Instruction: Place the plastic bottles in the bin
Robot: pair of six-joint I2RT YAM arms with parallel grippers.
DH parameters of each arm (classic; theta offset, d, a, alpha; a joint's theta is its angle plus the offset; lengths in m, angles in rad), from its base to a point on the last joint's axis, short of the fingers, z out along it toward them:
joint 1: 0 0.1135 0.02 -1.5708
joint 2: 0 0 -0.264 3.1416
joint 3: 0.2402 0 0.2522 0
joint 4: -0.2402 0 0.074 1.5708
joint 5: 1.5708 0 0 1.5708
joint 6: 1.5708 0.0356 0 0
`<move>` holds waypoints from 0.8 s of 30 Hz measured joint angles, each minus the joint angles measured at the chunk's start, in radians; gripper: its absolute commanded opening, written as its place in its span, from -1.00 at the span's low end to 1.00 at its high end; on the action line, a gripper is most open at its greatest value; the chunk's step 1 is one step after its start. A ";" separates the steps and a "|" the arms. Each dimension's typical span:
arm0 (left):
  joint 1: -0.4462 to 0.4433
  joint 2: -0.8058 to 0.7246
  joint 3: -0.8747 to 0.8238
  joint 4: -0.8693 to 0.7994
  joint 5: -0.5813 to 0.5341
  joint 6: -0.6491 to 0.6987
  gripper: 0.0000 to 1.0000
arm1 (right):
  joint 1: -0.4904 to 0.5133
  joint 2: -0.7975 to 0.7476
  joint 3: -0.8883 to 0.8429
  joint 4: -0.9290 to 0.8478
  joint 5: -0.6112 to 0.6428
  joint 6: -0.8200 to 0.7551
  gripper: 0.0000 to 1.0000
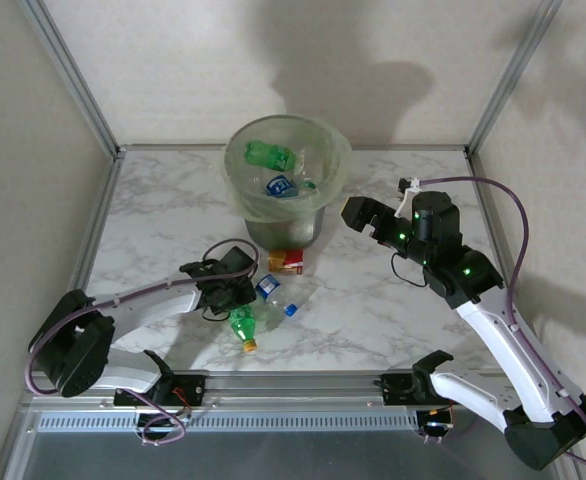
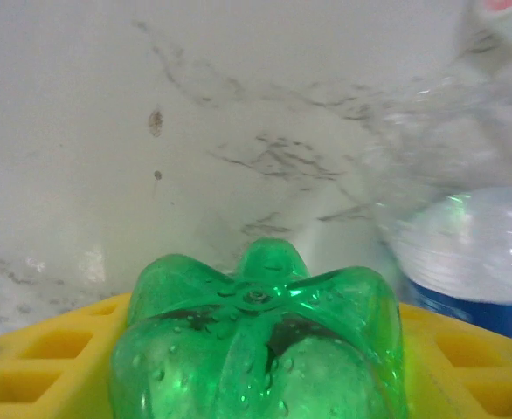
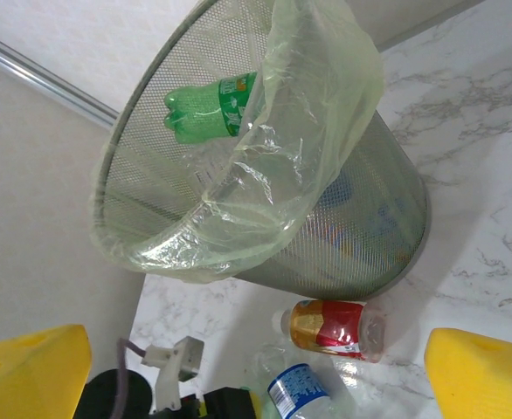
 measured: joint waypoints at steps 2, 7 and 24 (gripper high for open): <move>0.000 -0.033 0.058 -0.032 0.002 0.003 0.03 | 0.000 0.001 0.000 0.000 -0.002 0.000 0.96; 0.000 -0.071 0.294 -0.109 0.031 0.023 -0.03 | 0.008 0.040 0.038 -0.007 -0.003 -0.017 0.96; 0.121 0.175 1.049 0.127 0.224 0.021 -0.06 | 0.020 0.156 0.291 0.042 -0.184 -0.127 0.97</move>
